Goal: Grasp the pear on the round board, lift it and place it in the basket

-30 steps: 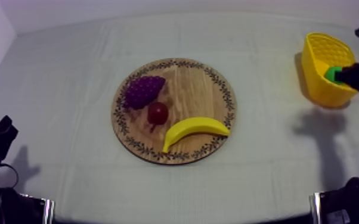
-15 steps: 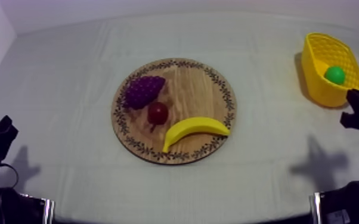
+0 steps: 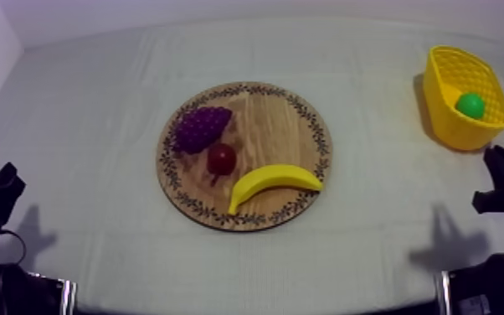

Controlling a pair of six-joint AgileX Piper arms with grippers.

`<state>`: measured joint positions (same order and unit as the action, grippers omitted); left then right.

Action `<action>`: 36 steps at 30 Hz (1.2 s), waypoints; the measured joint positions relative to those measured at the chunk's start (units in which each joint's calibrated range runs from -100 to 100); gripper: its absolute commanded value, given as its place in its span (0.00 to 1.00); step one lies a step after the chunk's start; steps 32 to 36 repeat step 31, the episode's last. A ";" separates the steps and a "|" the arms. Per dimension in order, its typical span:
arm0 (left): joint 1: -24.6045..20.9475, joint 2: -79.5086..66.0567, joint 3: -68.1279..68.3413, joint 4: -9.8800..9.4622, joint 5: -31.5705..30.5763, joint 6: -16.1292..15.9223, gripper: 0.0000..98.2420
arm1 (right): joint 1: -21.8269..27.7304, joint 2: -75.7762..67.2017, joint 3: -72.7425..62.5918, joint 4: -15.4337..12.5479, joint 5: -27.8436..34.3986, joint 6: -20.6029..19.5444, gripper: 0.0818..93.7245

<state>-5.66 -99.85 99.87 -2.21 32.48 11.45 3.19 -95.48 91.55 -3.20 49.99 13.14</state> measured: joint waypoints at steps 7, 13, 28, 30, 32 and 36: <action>0.00 0.00 0.00 0.00 0.00 0.00 0.00 | 1.39 -0.14 3.27 1.41 0.98 -3.79 0.25; 0.00 0.00 0.00 0.00 0.00 0.00 0.00 | 2.64 -0.20 6.02 4.13 -4.42 -9.60 0.22; 0.00 0.00 0.00 0.00 0.00 0.00 0.00 | 3.51 -0.27 8.21 2.34 -11.50 -1.53 0.01; 0.00 0.00 0.00 0.00 0.00 0.00 0.00 | 3.51 -0.27 8.21 2.34 -11.50 -0.65 0.00; 0.00 0.00 0.00 0.00 0.00 0.00 0.00 | 3.51 -0.27 8.21 2.34 -11.50 -0.43 0.00; 0.00 0.00 0.00 0.00 0.00 0.00 0.00 | 3.51 -0.27 8.21 2.34 -11.50 -0.43 0.00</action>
